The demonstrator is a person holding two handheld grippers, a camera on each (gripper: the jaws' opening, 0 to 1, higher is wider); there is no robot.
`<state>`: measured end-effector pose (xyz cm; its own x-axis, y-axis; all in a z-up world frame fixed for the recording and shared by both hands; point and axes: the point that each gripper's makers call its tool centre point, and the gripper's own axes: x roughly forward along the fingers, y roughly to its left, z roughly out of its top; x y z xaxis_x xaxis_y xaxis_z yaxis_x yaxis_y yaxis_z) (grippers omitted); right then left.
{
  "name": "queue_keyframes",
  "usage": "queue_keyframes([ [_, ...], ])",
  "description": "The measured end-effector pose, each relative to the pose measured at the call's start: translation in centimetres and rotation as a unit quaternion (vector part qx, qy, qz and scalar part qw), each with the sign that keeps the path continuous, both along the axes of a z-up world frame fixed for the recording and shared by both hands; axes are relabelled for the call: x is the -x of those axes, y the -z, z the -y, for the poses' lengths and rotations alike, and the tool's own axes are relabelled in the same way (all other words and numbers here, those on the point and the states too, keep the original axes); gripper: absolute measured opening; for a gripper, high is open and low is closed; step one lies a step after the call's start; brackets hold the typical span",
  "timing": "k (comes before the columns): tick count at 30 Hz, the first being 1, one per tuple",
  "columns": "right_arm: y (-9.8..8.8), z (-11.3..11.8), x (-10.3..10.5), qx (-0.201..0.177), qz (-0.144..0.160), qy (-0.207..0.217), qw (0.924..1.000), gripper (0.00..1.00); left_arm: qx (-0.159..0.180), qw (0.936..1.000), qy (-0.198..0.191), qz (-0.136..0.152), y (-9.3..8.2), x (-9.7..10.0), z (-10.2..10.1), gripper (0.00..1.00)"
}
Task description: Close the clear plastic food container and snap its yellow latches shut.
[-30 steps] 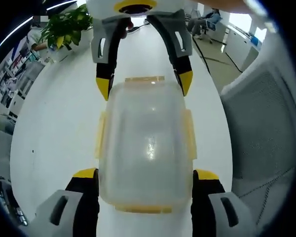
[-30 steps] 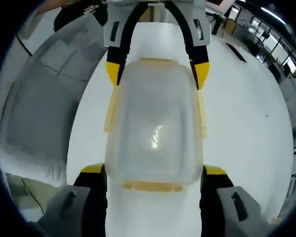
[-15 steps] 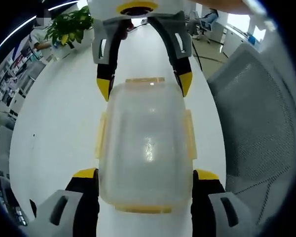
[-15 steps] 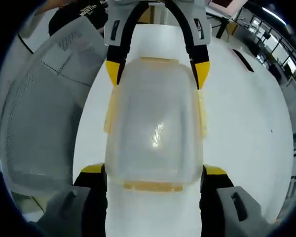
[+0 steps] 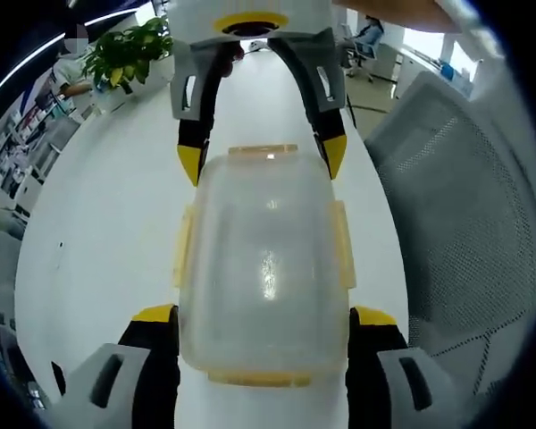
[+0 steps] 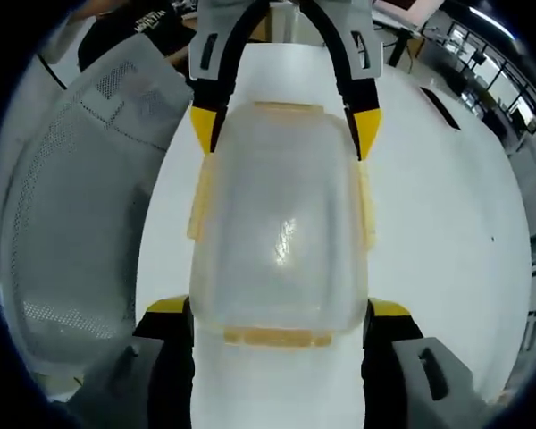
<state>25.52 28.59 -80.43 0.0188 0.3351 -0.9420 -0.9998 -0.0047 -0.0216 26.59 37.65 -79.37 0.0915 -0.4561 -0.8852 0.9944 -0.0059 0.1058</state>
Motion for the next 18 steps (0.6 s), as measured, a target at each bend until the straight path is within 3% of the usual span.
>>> queue_keyframes([
  [18, -0.2, 0.3, -5.4, 0.014, 0.015, 0.015, 0.9997, 0.73, 0.008, 1.0, 0.005, -0.002, -0.1, -5.4, 0.1, 0.73],
])
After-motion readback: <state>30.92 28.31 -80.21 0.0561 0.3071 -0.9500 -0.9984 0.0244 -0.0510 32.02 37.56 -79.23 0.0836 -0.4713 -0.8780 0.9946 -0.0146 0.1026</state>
